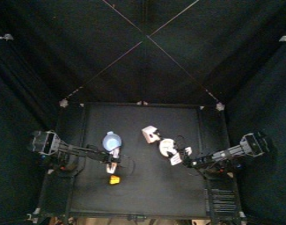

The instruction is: Put salmon sushi in bowl

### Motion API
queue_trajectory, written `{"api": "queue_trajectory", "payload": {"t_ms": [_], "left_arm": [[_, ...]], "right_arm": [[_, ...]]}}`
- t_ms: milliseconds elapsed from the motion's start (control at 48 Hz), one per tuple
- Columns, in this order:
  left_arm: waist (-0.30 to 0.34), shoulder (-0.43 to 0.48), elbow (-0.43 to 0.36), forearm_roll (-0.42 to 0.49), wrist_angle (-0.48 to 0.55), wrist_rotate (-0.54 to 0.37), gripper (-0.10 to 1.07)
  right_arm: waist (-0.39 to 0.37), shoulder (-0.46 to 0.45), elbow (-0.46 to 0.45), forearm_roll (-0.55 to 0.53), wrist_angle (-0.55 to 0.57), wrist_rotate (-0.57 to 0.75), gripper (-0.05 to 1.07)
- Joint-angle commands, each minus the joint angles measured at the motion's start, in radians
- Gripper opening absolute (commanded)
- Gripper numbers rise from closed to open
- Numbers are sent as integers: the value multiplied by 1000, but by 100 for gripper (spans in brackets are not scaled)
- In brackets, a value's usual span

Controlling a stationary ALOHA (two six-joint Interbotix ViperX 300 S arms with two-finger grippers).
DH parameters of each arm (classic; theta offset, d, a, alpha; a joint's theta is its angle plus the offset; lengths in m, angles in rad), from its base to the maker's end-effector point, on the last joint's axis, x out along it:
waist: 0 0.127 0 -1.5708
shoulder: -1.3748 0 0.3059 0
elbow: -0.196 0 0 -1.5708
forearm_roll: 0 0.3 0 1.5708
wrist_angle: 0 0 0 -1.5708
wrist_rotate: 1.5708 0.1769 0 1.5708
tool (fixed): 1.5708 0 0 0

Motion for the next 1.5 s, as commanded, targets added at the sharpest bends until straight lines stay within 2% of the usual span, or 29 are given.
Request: {"api": "queue_trajectory", "payload": {"t_ms": [0, 271, 458, 542, 771, 875, 1021, 1250, 1479], "left_arm": [[-8, -38, -25, 3, -3, -2, 65], [-9, -184, -23, 0, 48, -11, 65], [17, -305, 34, 12, 52, -58, 65], [72, -364, 71, 23, 48, -84, 65], [287, -486, 178, 46, -25, -179, 65], [347, -494, 219, 51, -103, -187, 65], [377, -485, 239, 77, -155, -187, 65], [382, -462, 255, 80, -166, -189, 64], [383, -370, 241, 80, -172, -186, 64]], "right_arm": [[3, -8, -21, -3, 2, 2, 87], [0, -21, -52, -14, 2, -9, 87], [0, -40, -74, -55, 5, 8, 87], [-2, -37, -87, -61, 5, 9, 87], [18, -15, -117, -64, 2, 6, 87], [20, -8, -118, -66, 2, 5, 87], [20, -6, -120, -64, 2, 5, 87], [20, -6, -121, -64, 2, 5, 87], [18, -6, -121, -66, 2, 5, 87]]}}
